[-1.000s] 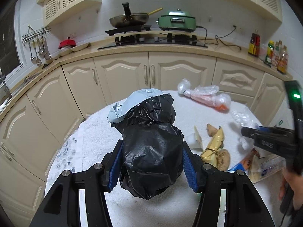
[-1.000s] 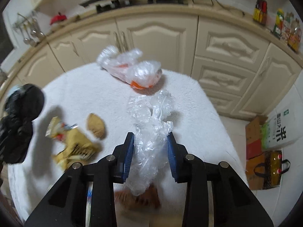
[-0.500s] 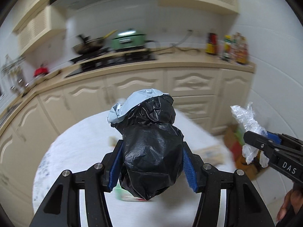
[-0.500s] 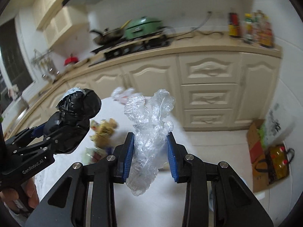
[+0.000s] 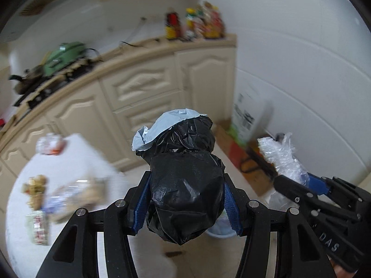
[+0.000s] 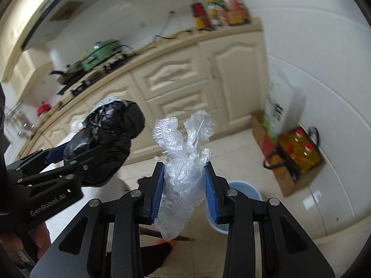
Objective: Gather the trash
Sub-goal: 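Carry both items to the blue bin and open both tools to drop them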
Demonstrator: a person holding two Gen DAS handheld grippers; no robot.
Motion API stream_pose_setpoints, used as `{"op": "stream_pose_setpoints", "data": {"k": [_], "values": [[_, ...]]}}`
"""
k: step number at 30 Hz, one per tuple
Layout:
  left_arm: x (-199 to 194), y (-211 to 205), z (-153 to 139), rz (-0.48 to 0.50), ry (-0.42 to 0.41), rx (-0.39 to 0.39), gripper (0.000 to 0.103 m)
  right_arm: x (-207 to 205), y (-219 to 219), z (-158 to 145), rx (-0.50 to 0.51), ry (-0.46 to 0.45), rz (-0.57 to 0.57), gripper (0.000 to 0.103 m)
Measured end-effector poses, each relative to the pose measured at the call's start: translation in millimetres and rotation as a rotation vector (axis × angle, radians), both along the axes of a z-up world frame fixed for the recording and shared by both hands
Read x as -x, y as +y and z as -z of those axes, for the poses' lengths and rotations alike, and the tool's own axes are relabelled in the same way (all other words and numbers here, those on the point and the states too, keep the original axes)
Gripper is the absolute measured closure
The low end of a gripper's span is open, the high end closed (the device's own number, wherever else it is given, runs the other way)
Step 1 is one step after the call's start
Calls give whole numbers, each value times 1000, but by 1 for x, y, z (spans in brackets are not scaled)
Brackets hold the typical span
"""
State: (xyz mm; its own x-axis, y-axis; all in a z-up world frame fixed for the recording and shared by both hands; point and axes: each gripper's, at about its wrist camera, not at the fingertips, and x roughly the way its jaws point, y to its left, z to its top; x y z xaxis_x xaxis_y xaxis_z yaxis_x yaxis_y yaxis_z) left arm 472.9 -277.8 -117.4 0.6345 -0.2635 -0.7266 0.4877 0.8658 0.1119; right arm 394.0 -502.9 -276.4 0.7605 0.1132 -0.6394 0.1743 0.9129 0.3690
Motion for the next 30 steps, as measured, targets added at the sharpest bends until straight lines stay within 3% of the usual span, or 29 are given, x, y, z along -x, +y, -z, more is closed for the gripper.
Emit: {"op": "stream_pose_setpoints", "data": {"k": [12, 16, 18, 24, 30], "values": [[-94, -109, 91, 107, 141, -101, 48, -10, -79, 98, -93, 124, 102, 69], [-113, -127, 109, 119, 128, -127, 42, -15, -92, 122, -122, 153, 119, 69], [-113, -132, 116, 106, 113, -140, 28, -21, -96, 133, -136, 164, 122, 69], [-115, -136, 137, 52, 93, -185, 27, -34, -95, 155, -157, 186, 110, 68], [-108, -132, 134, -29, 61, -186, 24, -59, -85, 171, -161, 204, 89, 67]]}}
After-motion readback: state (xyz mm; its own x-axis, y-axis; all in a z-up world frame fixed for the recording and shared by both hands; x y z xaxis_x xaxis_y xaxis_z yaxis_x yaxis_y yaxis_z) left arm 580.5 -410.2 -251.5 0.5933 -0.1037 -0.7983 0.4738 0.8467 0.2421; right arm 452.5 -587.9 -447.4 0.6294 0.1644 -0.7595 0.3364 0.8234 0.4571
